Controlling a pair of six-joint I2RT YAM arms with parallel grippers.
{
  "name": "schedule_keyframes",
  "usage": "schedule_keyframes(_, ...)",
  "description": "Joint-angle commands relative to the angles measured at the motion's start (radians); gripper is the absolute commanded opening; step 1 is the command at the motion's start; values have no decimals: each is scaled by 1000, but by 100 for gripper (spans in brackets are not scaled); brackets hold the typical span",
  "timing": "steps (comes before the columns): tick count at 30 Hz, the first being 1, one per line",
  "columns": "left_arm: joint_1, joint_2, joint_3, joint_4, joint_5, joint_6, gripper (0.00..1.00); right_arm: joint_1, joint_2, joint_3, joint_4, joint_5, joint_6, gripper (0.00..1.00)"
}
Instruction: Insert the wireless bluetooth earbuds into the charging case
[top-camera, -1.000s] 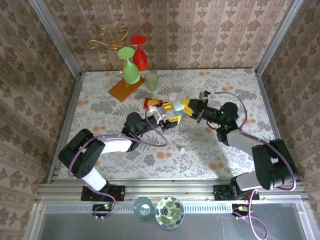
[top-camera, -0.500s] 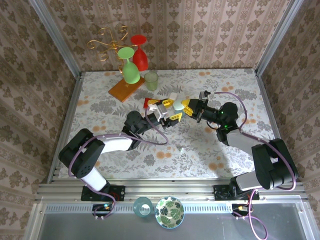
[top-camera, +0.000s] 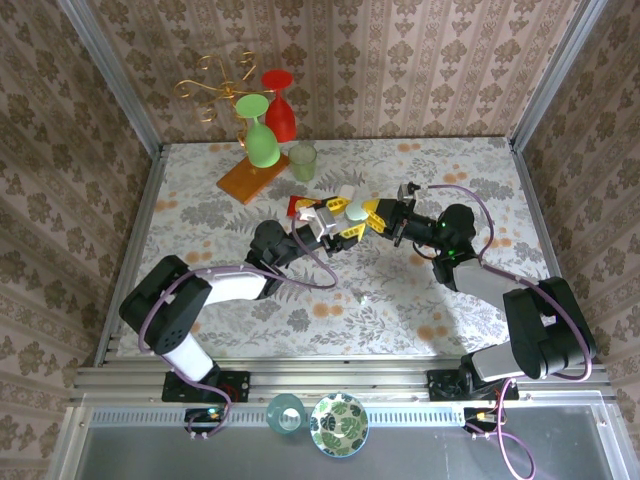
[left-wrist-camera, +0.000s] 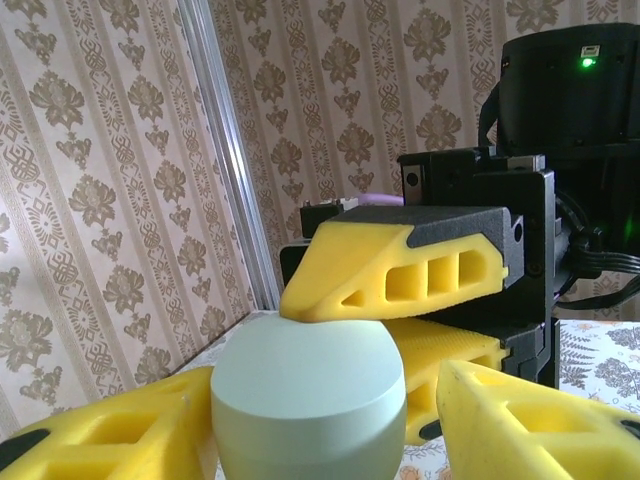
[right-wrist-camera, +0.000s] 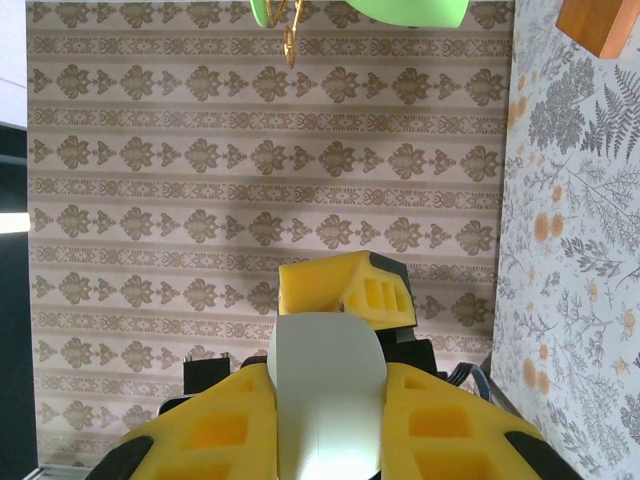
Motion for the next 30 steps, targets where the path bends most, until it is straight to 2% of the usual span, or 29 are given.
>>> schedule_keyframes(1,-5,14,25,29,26,9,58,9,-18,17,4,-3,-10,11)
schedule_keyframes(16,-7,24,26,29,37,15,53,19,-18,27,11,-7,-2,10)
schedule_keyframes(19,-8,28,28,29,41,16,49,19,-18,27,12,-7,0,10)
schedule_keyframes(24,-9,31,26,29,44,20,49,18,-18,27,13,-6,4,11)
schedule_keyframes(30,-10,35,26,29,46,23,42,19,-16,28,13,-1,7,11)
